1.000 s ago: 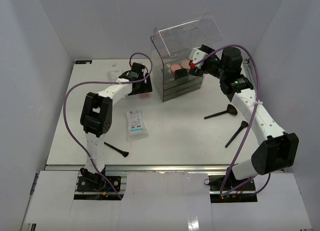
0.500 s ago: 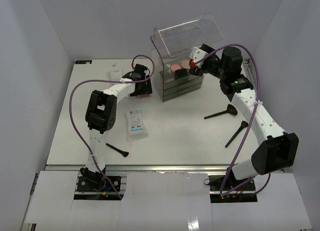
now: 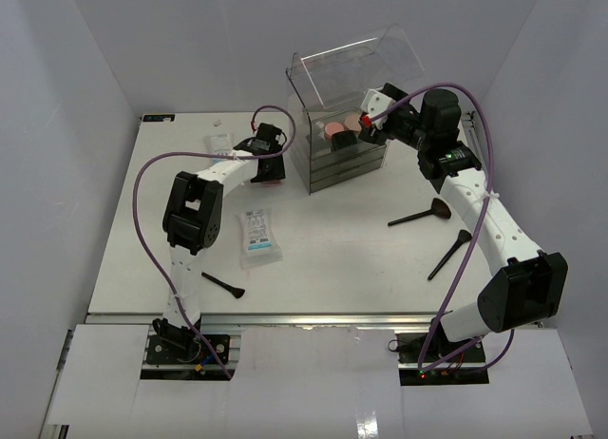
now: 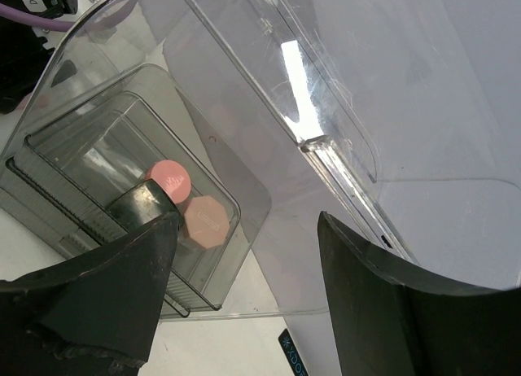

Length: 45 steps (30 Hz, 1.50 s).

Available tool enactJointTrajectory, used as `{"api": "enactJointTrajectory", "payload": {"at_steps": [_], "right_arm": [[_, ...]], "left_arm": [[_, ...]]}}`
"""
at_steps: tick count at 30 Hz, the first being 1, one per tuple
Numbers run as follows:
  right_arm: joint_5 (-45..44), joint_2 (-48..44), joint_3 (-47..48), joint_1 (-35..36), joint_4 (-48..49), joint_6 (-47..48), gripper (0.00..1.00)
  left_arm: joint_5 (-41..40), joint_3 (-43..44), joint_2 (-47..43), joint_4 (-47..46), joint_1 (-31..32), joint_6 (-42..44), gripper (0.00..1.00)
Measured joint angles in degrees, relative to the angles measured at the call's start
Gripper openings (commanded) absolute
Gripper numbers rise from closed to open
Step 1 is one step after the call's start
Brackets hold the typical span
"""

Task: Organize the makeup

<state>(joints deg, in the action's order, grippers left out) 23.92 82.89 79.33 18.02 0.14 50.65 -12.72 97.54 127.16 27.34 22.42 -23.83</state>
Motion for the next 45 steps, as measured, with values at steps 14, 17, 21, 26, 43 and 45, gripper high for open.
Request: {"api": "enactJointTrajectory", "payload": {"at_steps": [14,17,21,26,43,45], "right_arm": [[0.00,0.00,-0.02,0.00,0.04,-0.77,0.75],[-0.07,0.00,-0.02,0.00,0.04,-0.80,0.76],[-0.15,0.00,-0.02,0.00,0.02,-1.12,0.76],[-0.23,0.00,0.02,0.00,0.02,-2.46,0.75],[-0.98,2.02,6.39,0.00,-0.17,-6.10,0.75],[-1.19,2.39,6.73,0.00,-0.17,-6.68,0.75]], "left_arm": [[-0.16,-25.87,-22.36,-9.09,3.73,1.90,0.14],[0.12,-32.35,-31.46,-12.76,5.93,1.93,0.10],[0.53,-39.52,-40.58,-17.33,9.80,2.52,0.09],[-2.64,-46.25,-45.63,-22.77,19.96,5.48,0.09],[-15.03,-27.55,-27.45,-34.69,32.10,33.40,0.10],[-15.50,-24.31,-25.04,-36.74,32.09,36.70,0.10]]}}
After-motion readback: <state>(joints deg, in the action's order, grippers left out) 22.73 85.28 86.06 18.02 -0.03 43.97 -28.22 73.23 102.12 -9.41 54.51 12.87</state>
